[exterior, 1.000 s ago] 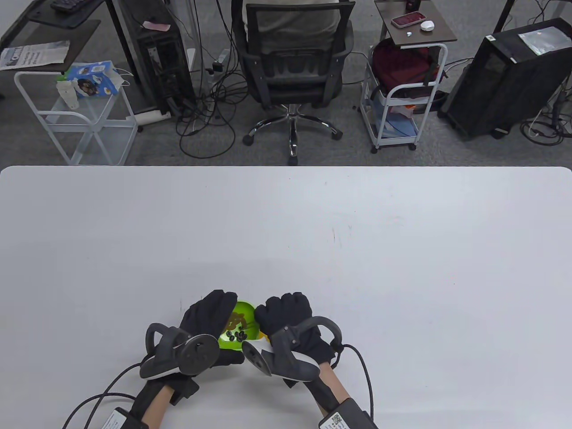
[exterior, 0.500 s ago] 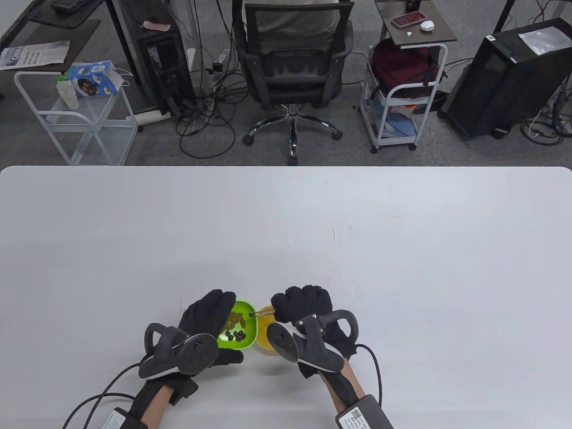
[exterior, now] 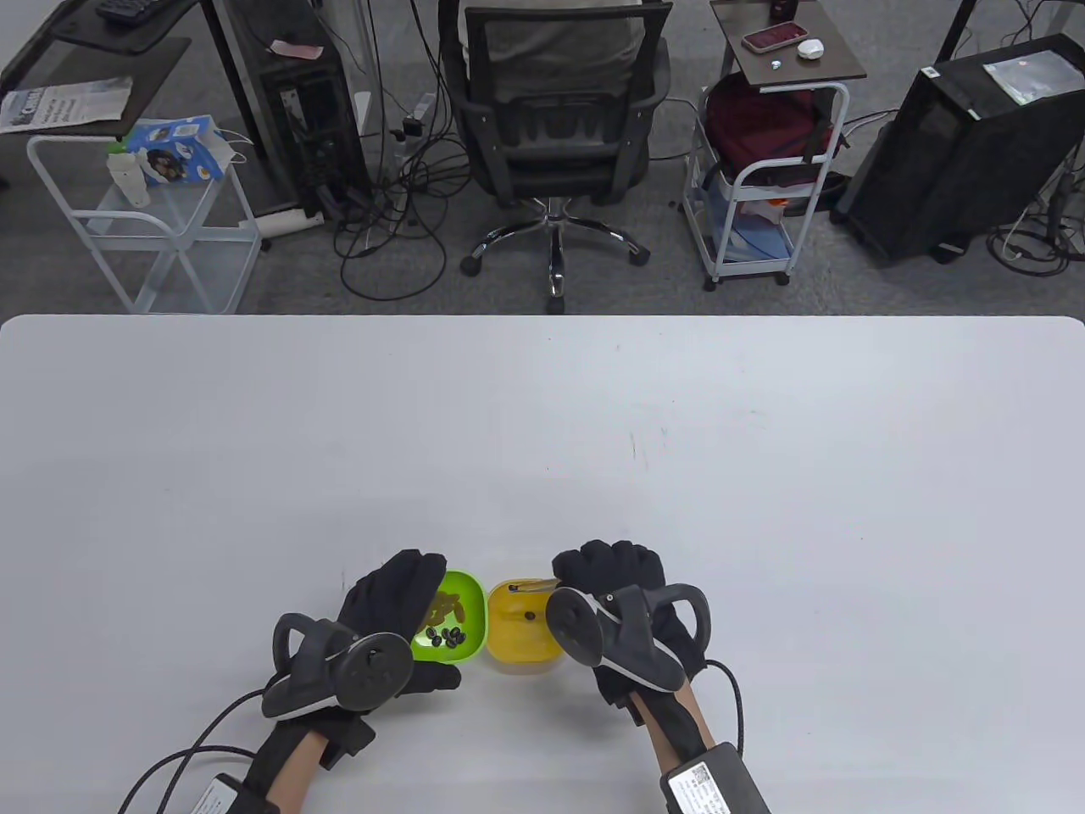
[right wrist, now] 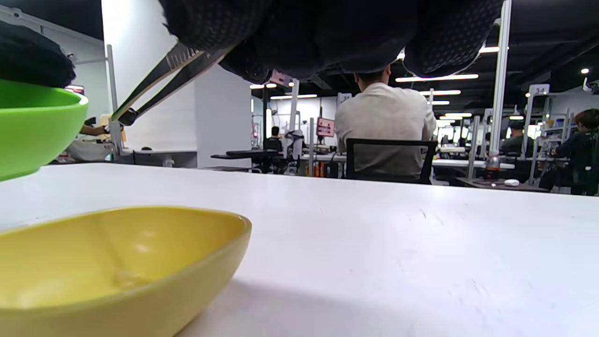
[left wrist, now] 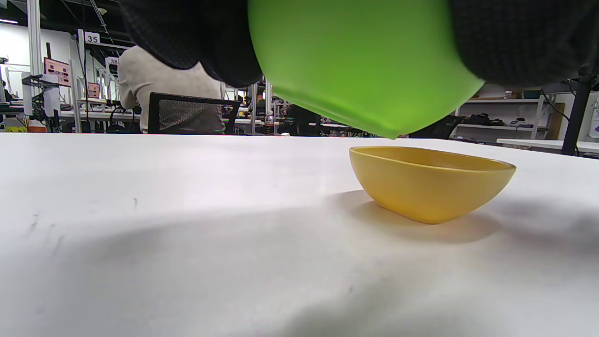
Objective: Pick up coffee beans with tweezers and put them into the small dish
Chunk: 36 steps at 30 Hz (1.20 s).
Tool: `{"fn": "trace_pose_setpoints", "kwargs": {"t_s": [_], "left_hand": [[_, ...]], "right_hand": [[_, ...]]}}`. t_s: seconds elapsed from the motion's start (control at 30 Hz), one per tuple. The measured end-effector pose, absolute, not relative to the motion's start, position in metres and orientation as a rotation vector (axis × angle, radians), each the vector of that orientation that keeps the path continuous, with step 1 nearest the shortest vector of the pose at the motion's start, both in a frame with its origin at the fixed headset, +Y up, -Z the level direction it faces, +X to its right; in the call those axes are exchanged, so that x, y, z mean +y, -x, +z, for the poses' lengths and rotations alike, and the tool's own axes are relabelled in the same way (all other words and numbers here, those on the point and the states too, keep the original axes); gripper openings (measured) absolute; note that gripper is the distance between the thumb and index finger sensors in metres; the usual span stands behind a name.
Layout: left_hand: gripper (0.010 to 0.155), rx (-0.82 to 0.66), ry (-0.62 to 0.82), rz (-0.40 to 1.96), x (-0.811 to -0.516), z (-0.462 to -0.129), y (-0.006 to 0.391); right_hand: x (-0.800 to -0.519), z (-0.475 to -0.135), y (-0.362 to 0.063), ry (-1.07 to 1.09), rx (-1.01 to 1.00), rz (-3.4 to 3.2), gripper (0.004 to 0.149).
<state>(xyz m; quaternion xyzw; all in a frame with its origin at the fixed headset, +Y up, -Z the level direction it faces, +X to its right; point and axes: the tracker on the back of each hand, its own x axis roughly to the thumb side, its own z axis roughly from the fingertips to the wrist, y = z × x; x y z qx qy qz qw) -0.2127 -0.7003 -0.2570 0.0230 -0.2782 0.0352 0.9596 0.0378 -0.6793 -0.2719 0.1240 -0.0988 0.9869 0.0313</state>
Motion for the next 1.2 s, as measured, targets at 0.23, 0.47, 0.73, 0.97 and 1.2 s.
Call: {"fn": "trace_pose_setpoints", "kwargs": {"t_s": [0.23, 0.47, 0.73, 0.97, 1.2], "left_hand": [[0.113, -0.565, -0.042, 0.070, -0.700, -0.257, 0.213], [0.113, -0.567, -0.043, 0.067, -0.700, -0.257, 0.212], [0.113, -0.567, -0.041, 0.067, -0.700, -0.257, 0.212], [0.113, -0.566, -0.040, 0.065, -0.701, -0.257, 0.212], [0.113, -0.567, -0.040, 0.065, -0.700, -0.257, 0.212]], "right_hand": [[-0.683, -0.274, -0.040, -0.360, -0.278, 3.048, 0.043], [-0.677, -0.270, -0.038, -0.391, -0.338, 2.988, 0.044], [-0.667, -0.258, -0.023, -0.500, -0.438, 2.951, 0.044], [-0.667, -0.249, -0.004, -0.625, -0.463, 2.976, 0.043], [-0.674, -0.246, 0.010, -0.708, -0.446, 3.028, 0.042]]}}
